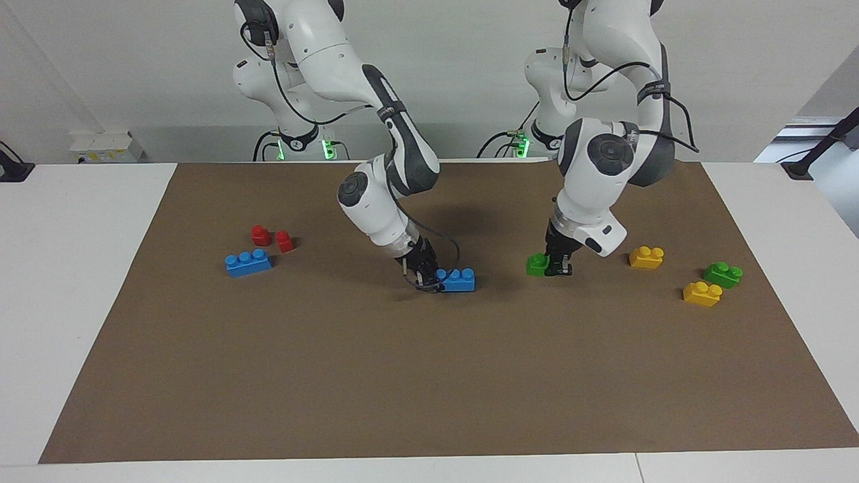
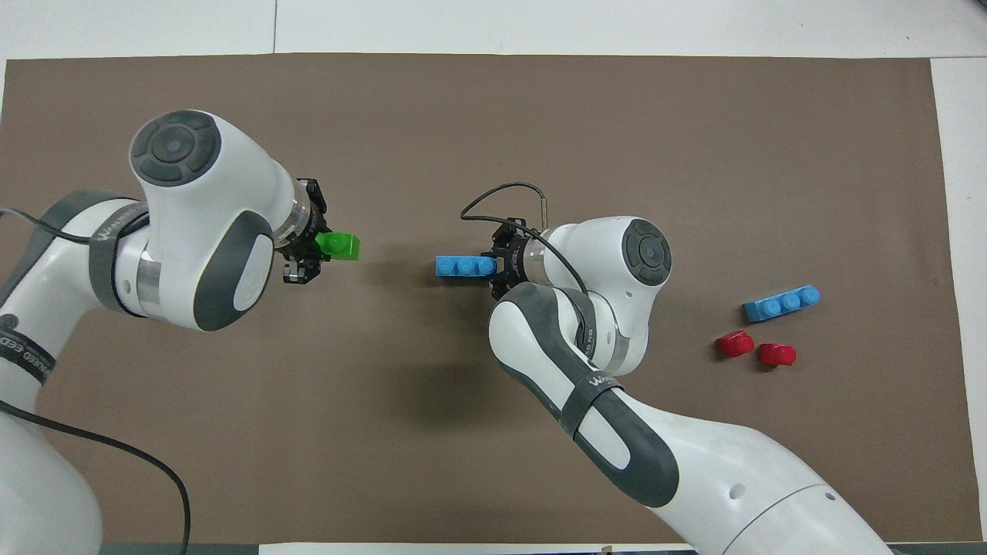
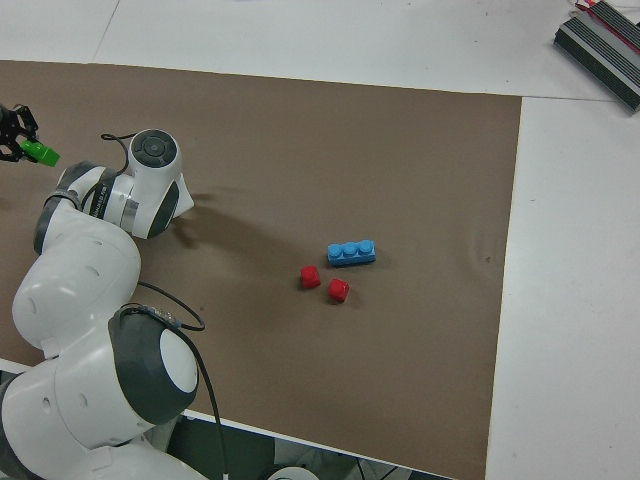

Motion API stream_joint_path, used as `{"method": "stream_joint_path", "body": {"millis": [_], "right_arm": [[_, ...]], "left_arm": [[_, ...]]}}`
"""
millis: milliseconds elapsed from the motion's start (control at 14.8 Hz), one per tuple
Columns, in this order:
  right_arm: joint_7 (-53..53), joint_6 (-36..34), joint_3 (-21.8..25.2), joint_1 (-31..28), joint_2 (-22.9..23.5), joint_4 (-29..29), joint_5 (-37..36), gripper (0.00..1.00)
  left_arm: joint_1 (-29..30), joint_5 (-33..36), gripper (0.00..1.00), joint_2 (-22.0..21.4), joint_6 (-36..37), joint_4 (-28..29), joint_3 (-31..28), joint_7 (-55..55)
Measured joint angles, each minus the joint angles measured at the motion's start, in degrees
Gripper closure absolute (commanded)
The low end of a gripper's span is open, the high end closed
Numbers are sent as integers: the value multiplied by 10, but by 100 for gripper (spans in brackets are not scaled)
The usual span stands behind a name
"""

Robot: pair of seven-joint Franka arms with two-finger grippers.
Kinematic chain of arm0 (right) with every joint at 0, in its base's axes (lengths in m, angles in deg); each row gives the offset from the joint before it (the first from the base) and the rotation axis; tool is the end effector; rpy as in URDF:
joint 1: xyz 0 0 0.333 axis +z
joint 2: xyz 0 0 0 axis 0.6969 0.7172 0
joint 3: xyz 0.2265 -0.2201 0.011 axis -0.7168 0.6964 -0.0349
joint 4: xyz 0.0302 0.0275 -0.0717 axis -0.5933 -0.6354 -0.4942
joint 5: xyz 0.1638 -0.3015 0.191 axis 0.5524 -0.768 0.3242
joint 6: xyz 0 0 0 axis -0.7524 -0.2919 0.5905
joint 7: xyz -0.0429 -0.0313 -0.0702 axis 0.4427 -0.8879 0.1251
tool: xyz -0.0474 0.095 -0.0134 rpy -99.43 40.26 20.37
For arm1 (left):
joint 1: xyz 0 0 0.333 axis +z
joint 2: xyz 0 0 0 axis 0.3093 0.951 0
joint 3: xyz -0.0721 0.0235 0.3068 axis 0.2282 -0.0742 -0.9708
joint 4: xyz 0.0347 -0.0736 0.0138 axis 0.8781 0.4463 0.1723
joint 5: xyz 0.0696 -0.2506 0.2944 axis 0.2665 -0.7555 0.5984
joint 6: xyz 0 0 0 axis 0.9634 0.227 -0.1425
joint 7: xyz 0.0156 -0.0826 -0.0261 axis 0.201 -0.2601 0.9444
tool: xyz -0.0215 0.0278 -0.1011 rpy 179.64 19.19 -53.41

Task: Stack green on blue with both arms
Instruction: 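Lift the green brick with the left gripper and bring it over the blue brick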

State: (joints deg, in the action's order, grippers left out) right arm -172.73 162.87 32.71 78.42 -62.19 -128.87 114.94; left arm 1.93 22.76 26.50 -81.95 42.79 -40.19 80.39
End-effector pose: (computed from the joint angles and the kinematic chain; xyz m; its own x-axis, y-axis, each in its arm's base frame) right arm 0.5596 0.3261 0.2805 0.0056 -0.8790 -0.4769 -0.9948 0.0436 -0.0919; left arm 0.5723 -0.2252 0.4105 0.1159 0.9931 -0.0180 0.9932 -0.1161 -0.0114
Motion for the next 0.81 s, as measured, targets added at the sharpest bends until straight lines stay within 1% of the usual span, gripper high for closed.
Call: {"method": "stream_joint_path", "body": {"millis": [404,809], "right_arm": [[0,13,-1,0,-2,-8,2,100],[0,17,-1,0,-4,-11,2,100]], "left_arm": [[-88,0,100,-2,-114,41,0,175],[-141,1,100,-7,-153,63,0,243]]}}
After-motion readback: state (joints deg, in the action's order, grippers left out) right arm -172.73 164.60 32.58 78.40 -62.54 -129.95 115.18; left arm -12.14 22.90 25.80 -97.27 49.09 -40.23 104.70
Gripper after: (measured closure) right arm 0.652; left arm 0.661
